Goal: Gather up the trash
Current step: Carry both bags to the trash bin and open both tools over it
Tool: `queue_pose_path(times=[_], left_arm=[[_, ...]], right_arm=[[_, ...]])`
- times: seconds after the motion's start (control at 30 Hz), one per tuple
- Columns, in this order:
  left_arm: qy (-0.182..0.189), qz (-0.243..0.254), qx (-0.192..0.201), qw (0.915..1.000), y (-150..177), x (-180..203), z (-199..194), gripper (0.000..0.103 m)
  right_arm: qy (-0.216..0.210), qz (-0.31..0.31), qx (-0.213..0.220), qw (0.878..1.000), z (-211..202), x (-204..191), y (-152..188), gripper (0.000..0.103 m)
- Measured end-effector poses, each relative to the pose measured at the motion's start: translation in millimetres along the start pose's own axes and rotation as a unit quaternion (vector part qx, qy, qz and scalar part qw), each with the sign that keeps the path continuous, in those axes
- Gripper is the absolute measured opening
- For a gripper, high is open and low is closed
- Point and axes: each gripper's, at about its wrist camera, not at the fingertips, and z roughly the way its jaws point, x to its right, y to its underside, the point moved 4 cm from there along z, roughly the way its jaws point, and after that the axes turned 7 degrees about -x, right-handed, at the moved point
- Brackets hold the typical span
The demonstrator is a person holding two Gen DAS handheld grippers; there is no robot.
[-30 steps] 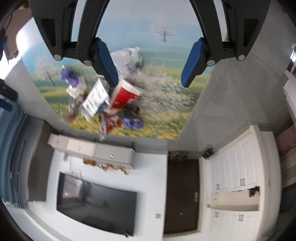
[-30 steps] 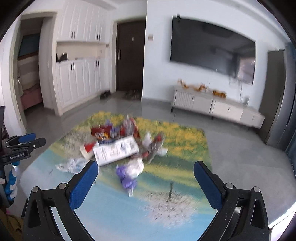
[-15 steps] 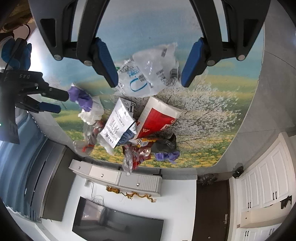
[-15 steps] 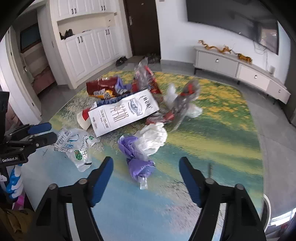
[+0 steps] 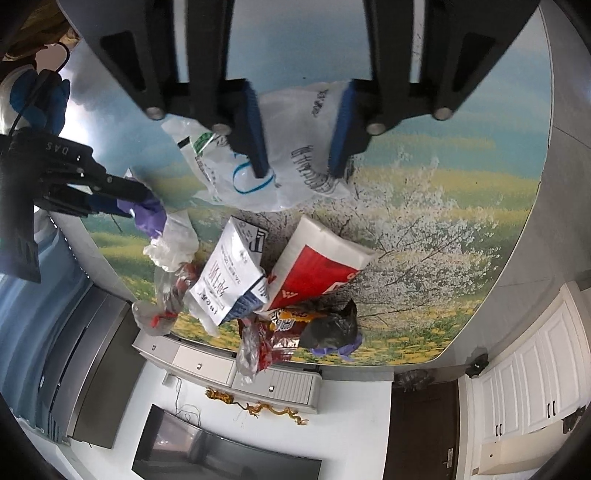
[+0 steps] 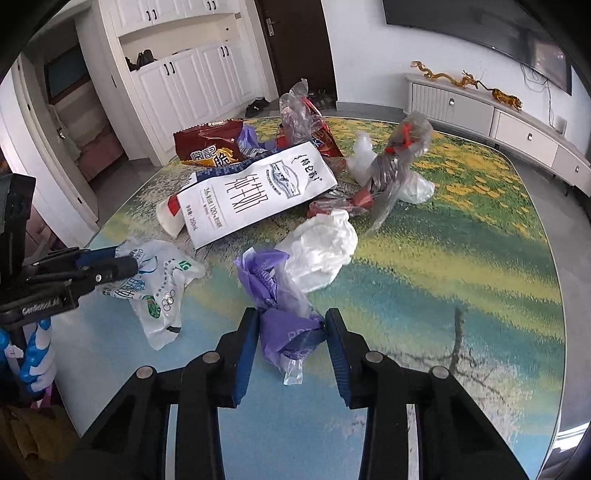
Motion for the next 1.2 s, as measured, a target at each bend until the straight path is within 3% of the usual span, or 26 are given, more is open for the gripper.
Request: queue_pose_path(times=[0.33,0.53,0.73,0.9,1.03,1.17,1.2], left_arm=[[-0.013,0.012,0.027,0.9995,2.2,19.1,-35.2,0.015],[0.039,0.051,0.038,0.9972,-27.2,72.5,-49.6,0.015],[0.09,0.137,0.023,0.9861,-65.1,185.2,-25.9,0.015],[0.107,0.216,0.002,0.9706,-82.8,295.4,16.8,0.015],[0.106,0.261,-0.015,0.9594,-80.6,372.0,53.7,0.015],[0.113,0.279,-0.045,0.9526,-71.9,425.4,88.8,0.018],[0.114,0.283,-0.05,0.9511,-69.8,437.7,96.6,0.018]], right_arm=[[-0.008,0.008,0.061,0.998,-47.8,-2.2,13.0,0.034],[0.035,0.063,0.123,0.99,-107.7,43.9,34.9,0.034],[0.129,0.179,0.158,0.963,-167.5,147.3,99.2,0.034],[0.189,0.254,0.135,0.939,-181.4,218.0,154.3,0.034],[0.198,0.306,0.116,0.924,-174.6,268.1,187.0,0.036],[0.191,0.333,0.101,0.918,-158.6,304.1,203.0,0.036],[0.191,0.336,0.098,0.917,-154.1,307.6,205.0,0.041]])
